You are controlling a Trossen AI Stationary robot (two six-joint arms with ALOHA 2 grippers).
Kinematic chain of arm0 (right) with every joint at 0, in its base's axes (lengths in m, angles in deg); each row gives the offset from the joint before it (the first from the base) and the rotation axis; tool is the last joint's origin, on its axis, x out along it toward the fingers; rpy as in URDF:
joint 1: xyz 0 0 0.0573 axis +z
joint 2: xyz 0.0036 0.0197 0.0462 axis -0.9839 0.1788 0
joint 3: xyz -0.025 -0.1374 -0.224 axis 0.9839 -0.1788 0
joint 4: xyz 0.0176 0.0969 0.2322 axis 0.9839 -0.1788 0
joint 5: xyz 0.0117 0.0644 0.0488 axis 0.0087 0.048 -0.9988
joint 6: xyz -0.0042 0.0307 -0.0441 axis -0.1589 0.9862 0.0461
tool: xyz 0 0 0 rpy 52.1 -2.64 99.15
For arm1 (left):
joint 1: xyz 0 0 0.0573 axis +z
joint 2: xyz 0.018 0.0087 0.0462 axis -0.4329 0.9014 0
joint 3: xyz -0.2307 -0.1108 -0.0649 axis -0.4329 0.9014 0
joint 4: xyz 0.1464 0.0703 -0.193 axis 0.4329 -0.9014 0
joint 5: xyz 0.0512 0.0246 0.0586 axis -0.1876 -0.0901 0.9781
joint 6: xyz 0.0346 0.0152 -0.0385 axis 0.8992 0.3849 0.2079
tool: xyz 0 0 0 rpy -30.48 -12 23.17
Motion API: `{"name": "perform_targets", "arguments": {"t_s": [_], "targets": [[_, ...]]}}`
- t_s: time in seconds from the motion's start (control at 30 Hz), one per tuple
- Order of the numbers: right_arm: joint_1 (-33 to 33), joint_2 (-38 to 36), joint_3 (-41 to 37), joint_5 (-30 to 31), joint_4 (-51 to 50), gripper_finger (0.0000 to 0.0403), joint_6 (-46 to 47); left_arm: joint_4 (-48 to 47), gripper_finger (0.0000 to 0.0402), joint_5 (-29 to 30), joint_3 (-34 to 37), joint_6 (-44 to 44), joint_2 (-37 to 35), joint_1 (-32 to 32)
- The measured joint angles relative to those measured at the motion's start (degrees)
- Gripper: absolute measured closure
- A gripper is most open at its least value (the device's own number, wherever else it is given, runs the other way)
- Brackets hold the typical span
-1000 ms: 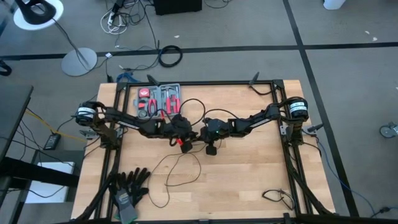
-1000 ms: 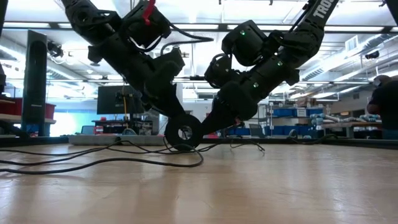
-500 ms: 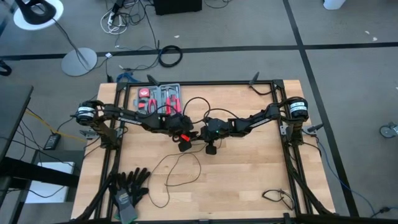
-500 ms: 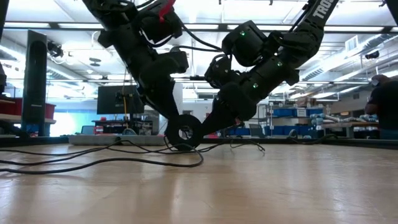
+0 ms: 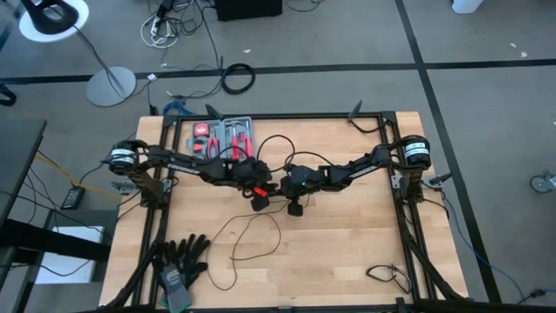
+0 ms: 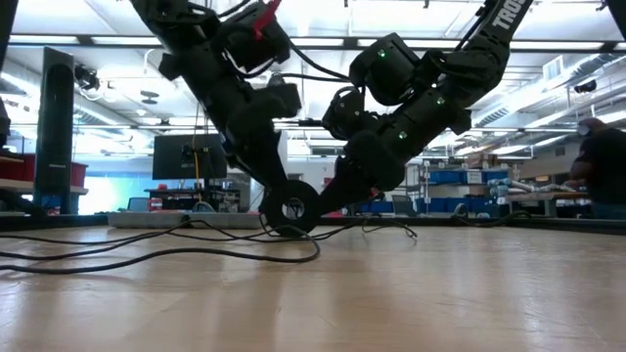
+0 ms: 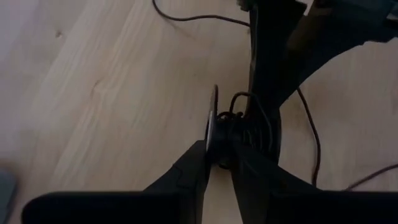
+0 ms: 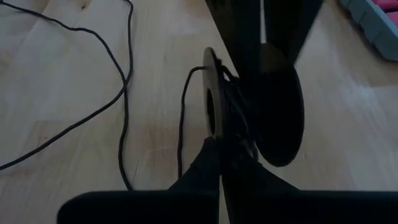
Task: Coil cords
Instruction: Coil the black wire onto the spool
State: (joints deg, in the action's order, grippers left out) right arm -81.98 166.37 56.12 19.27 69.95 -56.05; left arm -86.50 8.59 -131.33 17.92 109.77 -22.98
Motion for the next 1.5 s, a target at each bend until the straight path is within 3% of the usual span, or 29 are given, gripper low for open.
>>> {"name": "perform_targets", "arguments": {"t_s": [0.3, 0.63, 1.1, 1.33, 1.5], "targets": [[0.00, 0.00, -0.04, -0.12, -0.12, 0.0403, 0.54, 1.19, 0.0332, 0.19, -0.01, 2.17, 0.61, 0.00], [0.02, 0.02, -0.04, 0.20, -0.04, 0.0400, 0.59, 1.06, 0.0397, 0.40, -0.01, 2.46, 0.61, 0.00], [-0.15, -3.14, 0.00, 2.72, -3.11, 0.0327, 3.14, 2.03, 0.0401, 4.24, 0.07, -2.40, 0.83, 0.11], [-0.13, -10.10, 0.15, 2.48, -13.79, 0.0296, 5.22, 13.82, 0.0401, 6.42, 5.63, -6.12, 0.81, 0.11], [-0.13, -14.37, 0.13, 3.28, -25.72, 0.0294, 8.79, 24.56, 0.0401, 9.56, 11.61, -9.96, 0.72, -0.47]]}}
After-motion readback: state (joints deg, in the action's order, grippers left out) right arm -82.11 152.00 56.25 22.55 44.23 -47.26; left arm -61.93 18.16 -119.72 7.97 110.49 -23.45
